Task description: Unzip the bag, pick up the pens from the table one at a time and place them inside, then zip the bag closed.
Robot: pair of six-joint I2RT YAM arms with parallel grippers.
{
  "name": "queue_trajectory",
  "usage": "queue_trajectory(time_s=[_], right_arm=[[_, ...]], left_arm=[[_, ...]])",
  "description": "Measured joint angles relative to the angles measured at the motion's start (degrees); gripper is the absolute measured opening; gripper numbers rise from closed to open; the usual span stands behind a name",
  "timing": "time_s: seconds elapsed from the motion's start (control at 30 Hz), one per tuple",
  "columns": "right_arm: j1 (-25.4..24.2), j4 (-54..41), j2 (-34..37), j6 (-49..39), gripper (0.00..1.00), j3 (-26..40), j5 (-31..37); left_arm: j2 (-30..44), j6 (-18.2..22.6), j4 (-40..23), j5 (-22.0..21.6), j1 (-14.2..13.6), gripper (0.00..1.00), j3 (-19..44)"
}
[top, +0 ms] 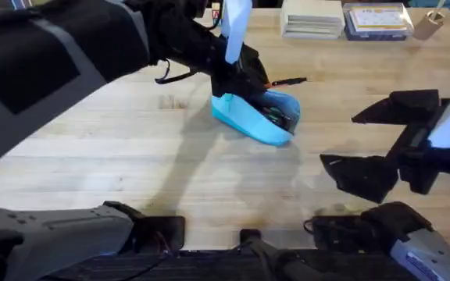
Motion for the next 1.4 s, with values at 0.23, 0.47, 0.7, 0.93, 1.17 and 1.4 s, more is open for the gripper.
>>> queue_trajectory(time_s=[0.23,0.47,0.7,0.93,1.17,1.4], right_arm=[[0.0,0.0,0.0,0.0,0.998,0.0,0.0],[0.0,0.0,0.0,0.0,0.998,0.0,0.0],[0.0,0.0,0.0,0.0,0.998,0.0,0.0],[0.0,0.0,0.0,0.0,0.998,0.0,0.0],[0.0,0.0,0.0,0.0,0.998,0.0,0.0],[0.0,0.0,0.0,0.0,0.998,0.0,0.0]], left_arm=[[3.3,2.1,0.1,0.1,0.0,0.041,0.1],[7.4,2.6,0.2,0.1,0.0,0.041,0.1],[9.8,2.7,0.2,-0.1,0.0,0.041,0.1],[11.0,3.0,0.2,-1.5,0.0,0.042,0.1],[11.1,3.0,0.2,-2.1,0.0,0.042,0.1],[11.1,3.4,0.2,-2.0,0.0,0.560,0.1]])
